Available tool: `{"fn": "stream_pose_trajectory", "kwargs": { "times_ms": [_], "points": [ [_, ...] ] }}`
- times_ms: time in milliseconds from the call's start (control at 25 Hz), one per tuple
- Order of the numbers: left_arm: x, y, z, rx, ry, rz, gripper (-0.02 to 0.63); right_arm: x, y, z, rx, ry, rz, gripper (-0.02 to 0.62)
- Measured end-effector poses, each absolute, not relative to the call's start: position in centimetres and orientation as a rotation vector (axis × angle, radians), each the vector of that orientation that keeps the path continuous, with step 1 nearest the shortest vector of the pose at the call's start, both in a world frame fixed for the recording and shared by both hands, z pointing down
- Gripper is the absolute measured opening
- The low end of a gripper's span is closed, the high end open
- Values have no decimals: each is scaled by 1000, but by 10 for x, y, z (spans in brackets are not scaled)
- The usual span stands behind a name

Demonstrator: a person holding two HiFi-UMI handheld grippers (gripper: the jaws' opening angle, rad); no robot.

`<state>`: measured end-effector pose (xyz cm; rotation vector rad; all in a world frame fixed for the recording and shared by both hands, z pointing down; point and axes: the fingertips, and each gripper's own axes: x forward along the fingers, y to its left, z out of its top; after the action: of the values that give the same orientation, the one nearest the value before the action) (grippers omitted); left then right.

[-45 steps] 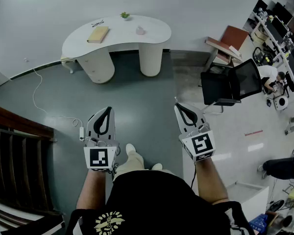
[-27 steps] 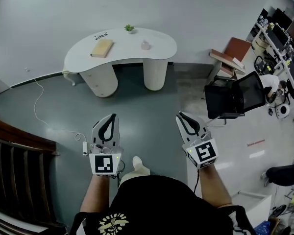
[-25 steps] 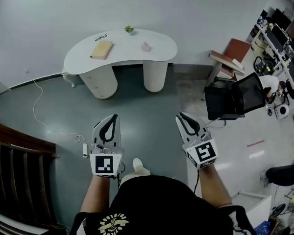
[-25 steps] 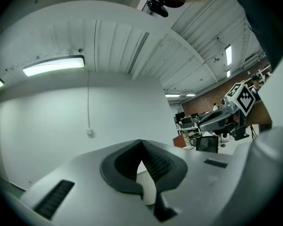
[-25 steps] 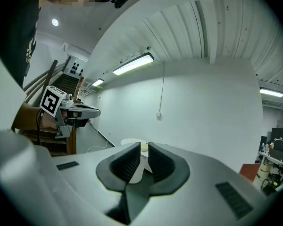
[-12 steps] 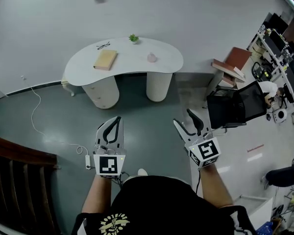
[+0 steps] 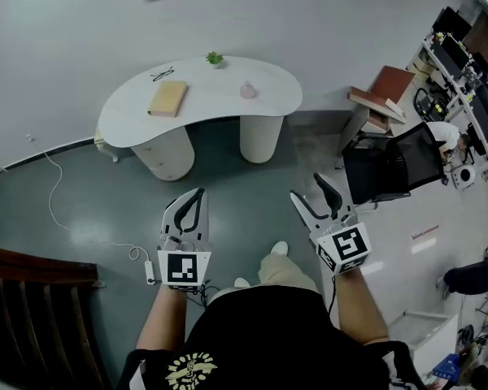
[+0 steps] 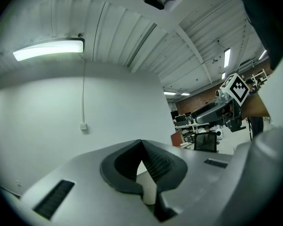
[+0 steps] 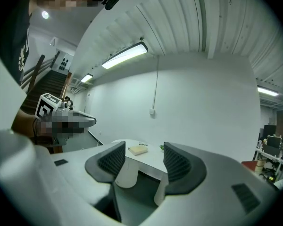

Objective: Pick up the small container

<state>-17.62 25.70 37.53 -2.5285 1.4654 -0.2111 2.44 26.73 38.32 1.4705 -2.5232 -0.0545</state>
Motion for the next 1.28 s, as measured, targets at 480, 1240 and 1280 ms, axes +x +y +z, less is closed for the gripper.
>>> {"fn": "stream_pose_trajectory", "kwargs": {
  "times_ms": [480,1240,1280],
  "points": [
    [-164,184,370,-2492,1511,-189,5,40,190,395,1437,-2564,3,245],
    [-112,52,357,-2430,1611,-224,5,81,47,391,1292,-2668,9,245],
    [-108,46,356,-2425,1626,-224,5,85,40,391,1282,-2675,7,245]
  ]
}}
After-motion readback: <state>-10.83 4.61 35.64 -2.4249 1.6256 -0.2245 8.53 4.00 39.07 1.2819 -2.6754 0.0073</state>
